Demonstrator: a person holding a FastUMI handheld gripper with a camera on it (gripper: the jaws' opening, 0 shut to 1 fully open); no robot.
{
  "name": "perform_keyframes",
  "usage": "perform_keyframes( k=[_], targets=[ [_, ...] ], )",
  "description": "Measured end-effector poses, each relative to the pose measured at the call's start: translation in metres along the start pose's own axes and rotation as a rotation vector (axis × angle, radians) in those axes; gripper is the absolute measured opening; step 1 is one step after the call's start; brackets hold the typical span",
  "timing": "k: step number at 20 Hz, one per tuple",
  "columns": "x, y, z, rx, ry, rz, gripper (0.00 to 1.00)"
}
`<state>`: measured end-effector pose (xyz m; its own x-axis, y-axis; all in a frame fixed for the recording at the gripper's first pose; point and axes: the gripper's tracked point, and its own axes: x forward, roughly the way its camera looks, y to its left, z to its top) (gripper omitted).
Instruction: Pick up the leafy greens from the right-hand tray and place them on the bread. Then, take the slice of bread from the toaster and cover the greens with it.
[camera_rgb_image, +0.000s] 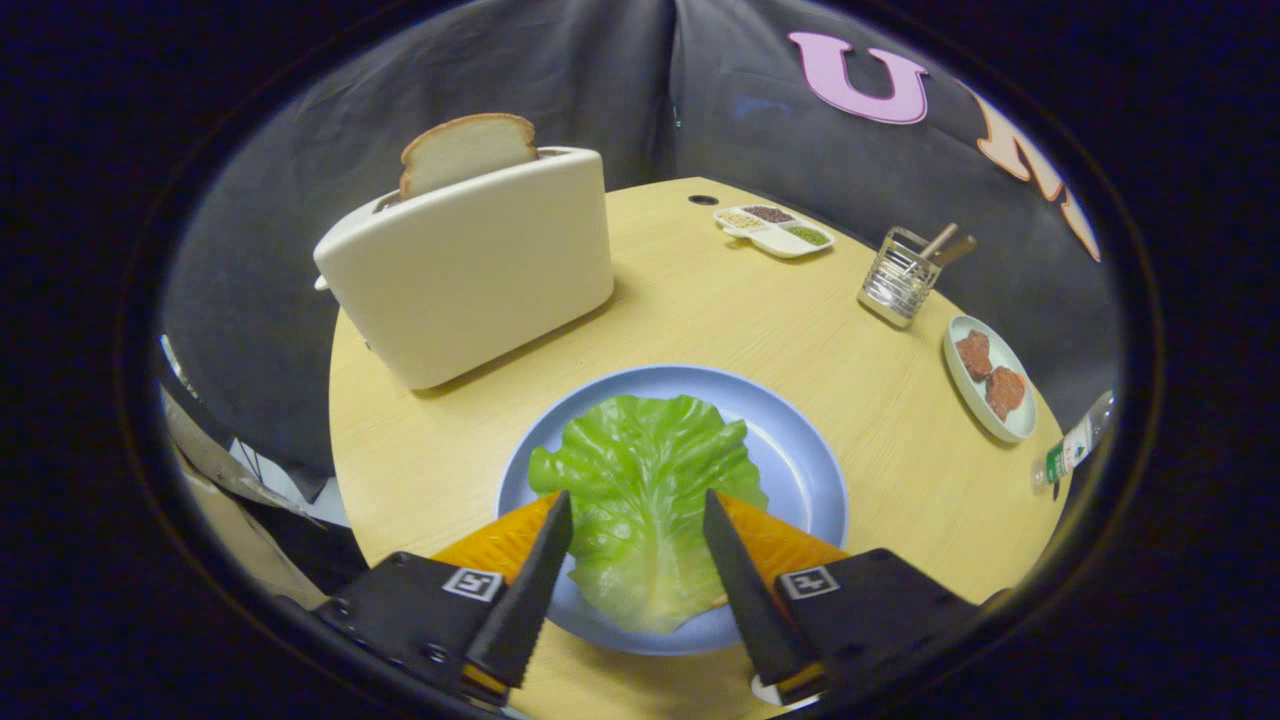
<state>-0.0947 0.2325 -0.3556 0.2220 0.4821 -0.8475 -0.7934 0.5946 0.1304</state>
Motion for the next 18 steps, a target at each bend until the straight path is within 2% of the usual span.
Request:
perform_keyframes(
  k=[4, 12, 18],
  targets=[
    [-0.014, 0.002, 0.017, -0.004, -0.019, -0.015, 1.0],
    [-0.05, 0.029, 0.104, -0.004, -0.159, -0.001, 1.0],
    [-0.071, 0.065, 0.165, 0.018, -0.263, 0.058, 1.0]
  ],
)
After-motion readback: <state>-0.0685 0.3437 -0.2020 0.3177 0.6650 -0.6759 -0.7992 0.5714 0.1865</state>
